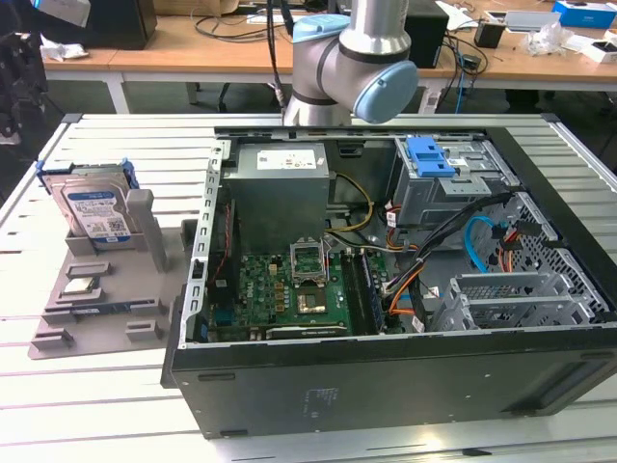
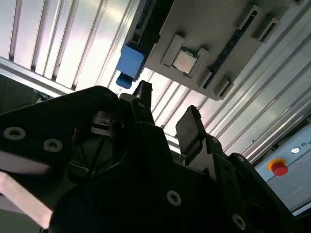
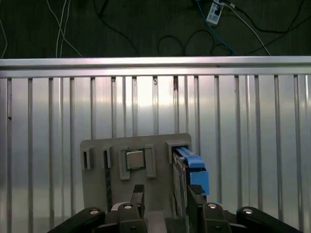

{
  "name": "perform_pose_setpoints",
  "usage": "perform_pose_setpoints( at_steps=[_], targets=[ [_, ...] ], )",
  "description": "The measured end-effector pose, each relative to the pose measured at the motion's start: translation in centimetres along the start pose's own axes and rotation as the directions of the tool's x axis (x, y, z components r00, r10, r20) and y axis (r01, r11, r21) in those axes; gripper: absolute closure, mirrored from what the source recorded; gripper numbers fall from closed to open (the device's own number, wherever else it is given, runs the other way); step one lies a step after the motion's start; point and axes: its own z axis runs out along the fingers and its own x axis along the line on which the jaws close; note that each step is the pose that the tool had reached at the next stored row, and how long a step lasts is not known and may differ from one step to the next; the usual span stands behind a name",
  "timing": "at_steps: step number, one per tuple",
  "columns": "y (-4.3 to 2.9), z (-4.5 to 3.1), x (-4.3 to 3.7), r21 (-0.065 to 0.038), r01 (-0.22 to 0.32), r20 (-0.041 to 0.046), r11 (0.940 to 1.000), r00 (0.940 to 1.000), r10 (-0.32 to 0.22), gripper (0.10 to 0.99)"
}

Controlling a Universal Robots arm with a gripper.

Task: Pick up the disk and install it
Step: 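Pick up the disk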

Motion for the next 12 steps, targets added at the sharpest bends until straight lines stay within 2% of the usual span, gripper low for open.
perform_pose_setpoints(
  at_steps=[1,2,3,6,7,8,12],
  targets=[
    [-1.29,0.47,-1.15,0.0,0.0,-0.0084,1.0,1.0,0.0,0.604],
    [-1.33,1.2,-1.47,-0.001,0.0,-0.01,1.0,1.0,0.0,0.604],
    [-1.33,1.4,-1.79,-0.001,0.003,-0.0103,1.0,0.9999,-0.003,0.604],
    [-1.32,1.7,-3.39,-0.001,0.012,-0.0107,0.9999,0.9999,-0.012,0.604],
    [-1.31,1.73,-4.23,-0.001,0.014,-0.0109,0.9999,0.9998,-0.014,0.604],
    [-1.3,1.76,-4.74,-0.001,0.016,-0.011,0.9999,0.9998,-0.016,0.604],
    [-1.31,2.22,-5.02,-0.001,0.017,-0.0114,0.9999,0.9998,-0.017,0.604]
  ],
)
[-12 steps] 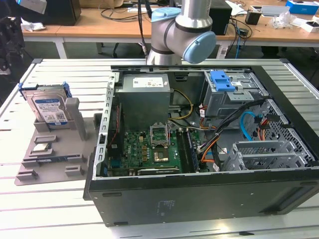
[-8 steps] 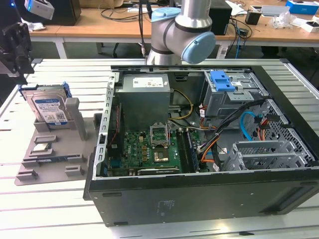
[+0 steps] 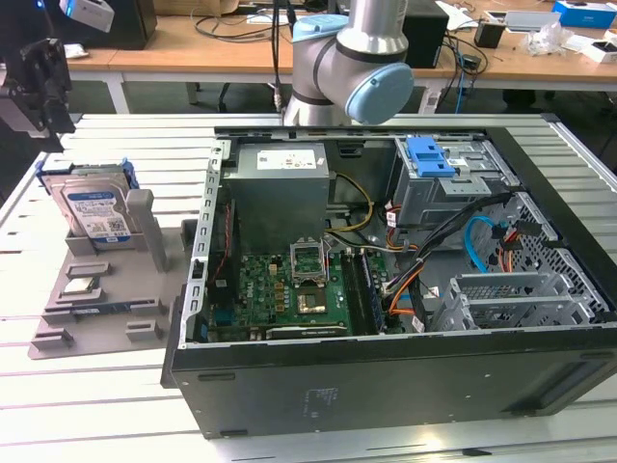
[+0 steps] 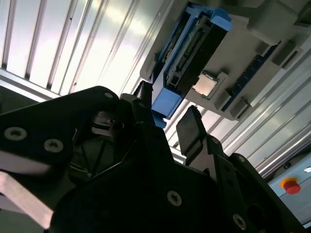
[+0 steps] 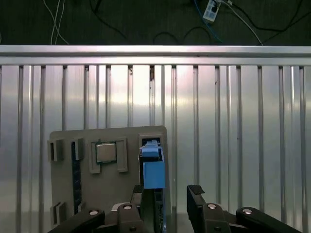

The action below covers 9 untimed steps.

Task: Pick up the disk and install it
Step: 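Pick up the disk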

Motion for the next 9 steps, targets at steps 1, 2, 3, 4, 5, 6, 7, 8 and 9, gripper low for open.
perform_pose_setpoints(
  at_steps=[1,2,3,4,5,6,7,8,9],
  targets=[
    [-0.01,0.15,-0.04,0.0,0.0,0.0,1.0,1.0,0.0,0.604],
    [-0.02,0.35,-0.09,0.0,0.0,0.0,1.0,1.0,0.0,0.604],
    [-0.03,0.49,-0.1,0.0,0.0,0.0001,1.0,1.0,0.0,0.604],
    [-0.04,0.57,-0.11,0.0,0.0,0.0,1.0,1.0,0.0,0.604],
    [-0.03,0.68,-0.13,0.0,0.0,0.0,1.0,1.0,0.0,0.604],
    [-0.03,0.75,-0.15,0.0,0.0,0.0,1.0,1.0,0.0,0.604],
    [-0.04,0.8,-0.17,0.0,0.0,-0.0001,1.0,1.0,0.0,0.604],
    [-0.04,0.86,-0.19,0.0,0.0,-0.0001,1.0,1.0,0.0,0.604],
    [-0.04,0.94,-0.23,0.0,0.0,-0.0001,1.0,1.0,0.0,0.604]
  ],
)
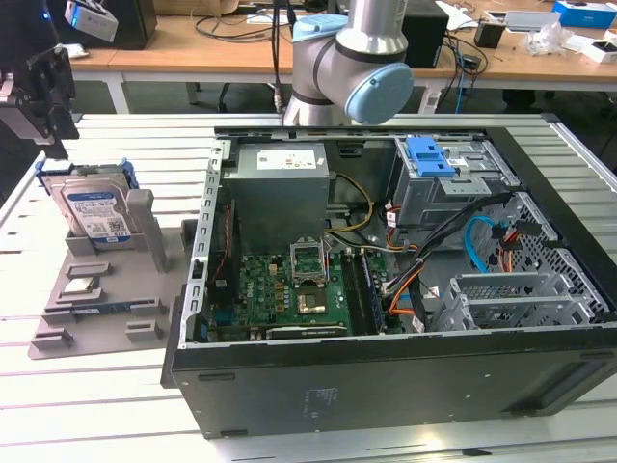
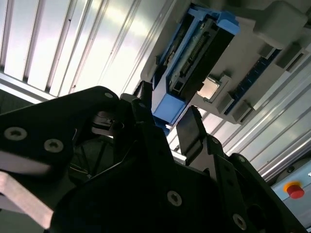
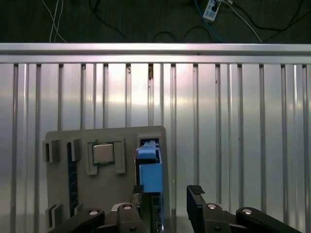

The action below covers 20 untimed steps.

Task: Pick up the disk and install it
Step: 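Pick up the disk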

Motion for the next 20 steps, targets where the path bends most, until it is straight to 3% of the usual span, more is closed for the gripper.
perform_pose_setpoints(
  at_steps=[11,17,20],
  targets=[
    [0.05,0.45,-1.66,0.0,0.001,-0.0007,1.0,1.0,-0.001,0.604],
    [0.17,0.78,-1.6,0.0,0.002,-0.0034,1.0,1.0,-0.002,0.604],
    [0.38,0.81,-0.83,0.0,0.005,-0.0044,1.0,1.0,-0.005,0.604]
  ],
)
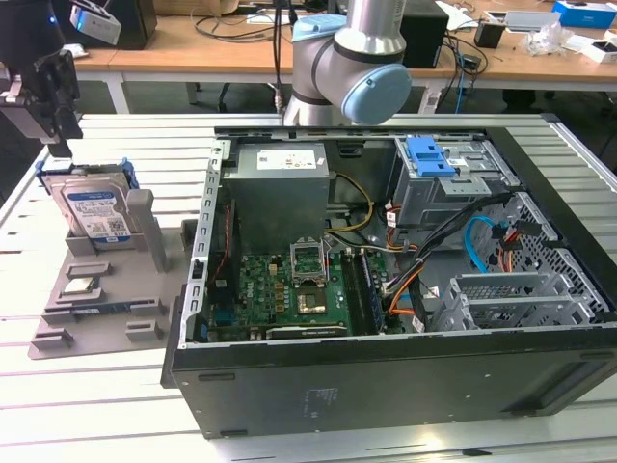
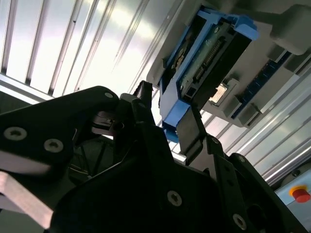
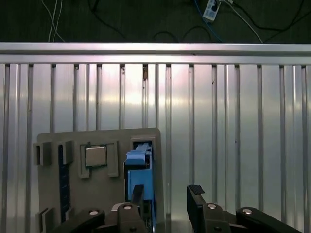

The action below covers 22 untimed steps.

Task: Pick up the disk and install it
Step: 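Pick up the disk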

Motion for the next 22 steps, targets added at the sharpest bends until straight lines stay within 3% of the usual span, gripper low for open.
perform_pose_setpoints(
  at_steps=[2,6,8,13,22],
  targets=[
    [0.04,0.02,0.82,0.0,0.003,-0.0021,1.0,1.0,-0.003,0.604],
    [0.05,0.18,1.73,0.0,0.02,-0.009,0.9998,0.9998,-0.02,0.604],
    [0.03,0.51,1.74,0.0,0.053,-0.0106,0.9986,0.9986,-0.053,0.604],
    [-0.07,1.63,1.73,0.0,0.054,-0.0107,0.9985,0.9985,-0.054,0.604],
    [-0.39,2.99,1.71,0.0,0.056,-0.0135,0.9984,0.9983,-0.056,0.604]
  ],
)
